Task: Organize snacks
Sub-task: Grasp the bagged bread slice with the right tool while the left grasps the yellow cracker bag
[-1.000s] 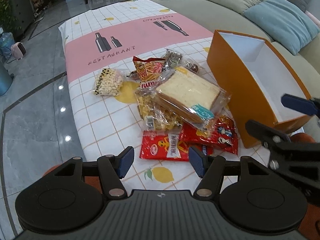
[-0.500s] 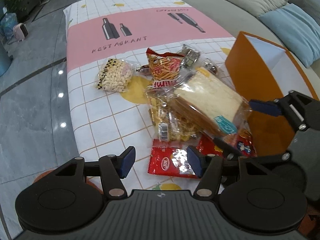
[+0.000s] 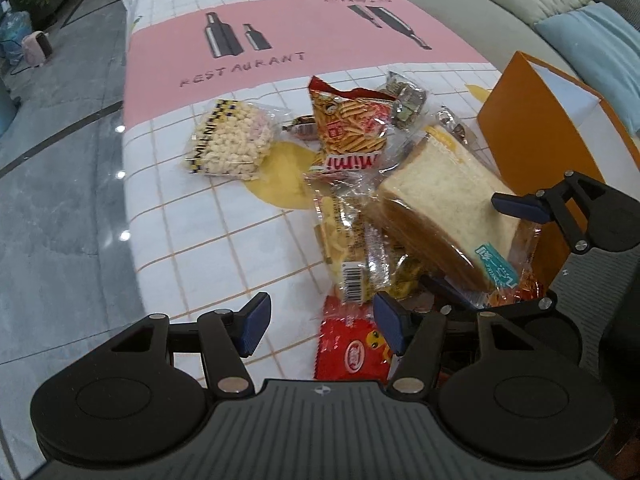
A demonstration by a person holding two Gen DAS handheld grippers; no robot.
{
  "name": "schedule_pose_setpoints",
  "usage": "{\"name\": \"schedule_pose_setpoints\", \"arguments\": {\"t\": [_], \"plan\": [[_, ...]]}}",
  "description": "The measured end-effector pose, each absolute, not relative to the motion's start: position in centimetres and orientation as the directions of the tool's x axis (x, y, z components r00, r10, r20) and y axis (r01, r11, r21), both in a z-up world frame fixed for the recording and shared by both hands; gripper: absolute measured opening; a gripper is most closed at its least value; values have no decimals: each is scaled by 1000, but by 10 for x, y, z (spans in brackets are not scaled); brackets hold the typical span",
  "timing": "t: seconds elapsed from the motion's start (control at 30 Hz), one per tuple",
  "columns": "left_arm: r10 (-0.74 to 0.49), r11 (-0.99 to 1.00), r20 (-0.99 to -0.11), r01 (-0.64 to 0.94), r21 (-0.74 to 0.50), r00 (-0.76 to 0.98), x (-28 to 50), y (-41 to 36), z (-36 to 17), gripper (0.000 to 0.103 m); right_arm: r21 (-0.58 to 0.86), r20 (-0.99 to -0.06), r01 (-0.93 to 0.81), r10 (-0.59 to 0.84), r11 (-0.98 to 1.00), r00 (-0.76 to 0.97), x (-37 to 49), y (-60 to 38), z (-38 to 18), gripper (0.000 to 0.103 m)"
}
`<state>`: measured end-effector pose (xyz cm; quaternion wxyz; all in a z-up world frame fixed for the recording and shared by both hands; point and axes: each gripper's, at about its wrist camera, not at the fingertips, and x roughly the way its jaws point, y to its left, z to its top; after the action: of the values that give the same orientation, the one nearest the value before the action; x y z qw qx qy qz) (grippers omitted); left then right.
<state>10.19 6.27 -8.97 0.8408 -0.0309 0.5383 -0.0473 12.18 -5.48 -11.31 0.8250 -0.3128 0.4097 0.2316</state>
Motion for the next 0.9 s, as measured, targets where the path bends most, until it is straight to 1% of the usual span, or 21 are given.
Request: {"name": "schedule_pose_setpoints", "arguments": {"t": [0.13, 0.3, 0.37, 0.6, 0.67, 0.7, 0.77, 0.8, 0.83, 0.9], "plan": [[-191, 981, -883, 66, -180, 428, 108, 65, -97, 70, -311, -819, -628, 134, 713, 558, 122, -56, -115, 79], [-243, 969, -874, 56, -242, 422, 121, 65, -113, 71, -285, -823, -624, 148, 727, 548, 124, -60, -115, 76], [-267, 960, -869, 40, -276, 416, 126, 67, -119, 71, -288, -822, -619, 143, 731, 552, 125, -61, -115, 68], [-309, 945, -867, 25, -326, 392, 138, 64, -131, 72, -213, -833, -575, 161, 790, 529, 134, -70, -107, 57], [-306, 947, -867, 31, -321, 394, 139, 61, -130, 65, -193, -833, -564, 170, 803, 527, 136, -73, -103, 53], [-305, 947, -865, 30, -320, 399, 138, 61, -128, 60, -186, -831, -558, 174, 809, 529, 136, -74, -100, 52], [-294, 951, -862, 32, -308, 412, 136, 60, -122, 54, -181, -824, -544, 176, 820, 539, 136, -77, -93, 45], [-286, 953, -860, 30, -302, 423, 135, 59, -119, 47, -181, -819, -535, 175, 825, 547, 136, -79, -90, 43], [-282, 954, -856, 29, -300, 434, 133, 59, -115, 42, -177, -814, -525, 176, 833, 553, 136, -82, -86, 40], [-270, 956, -848, 24, -291, 455, 130, 58, -106, 35, -155, -808, -499, 182, 853, 561, 137, -89, -79, 37]]}}
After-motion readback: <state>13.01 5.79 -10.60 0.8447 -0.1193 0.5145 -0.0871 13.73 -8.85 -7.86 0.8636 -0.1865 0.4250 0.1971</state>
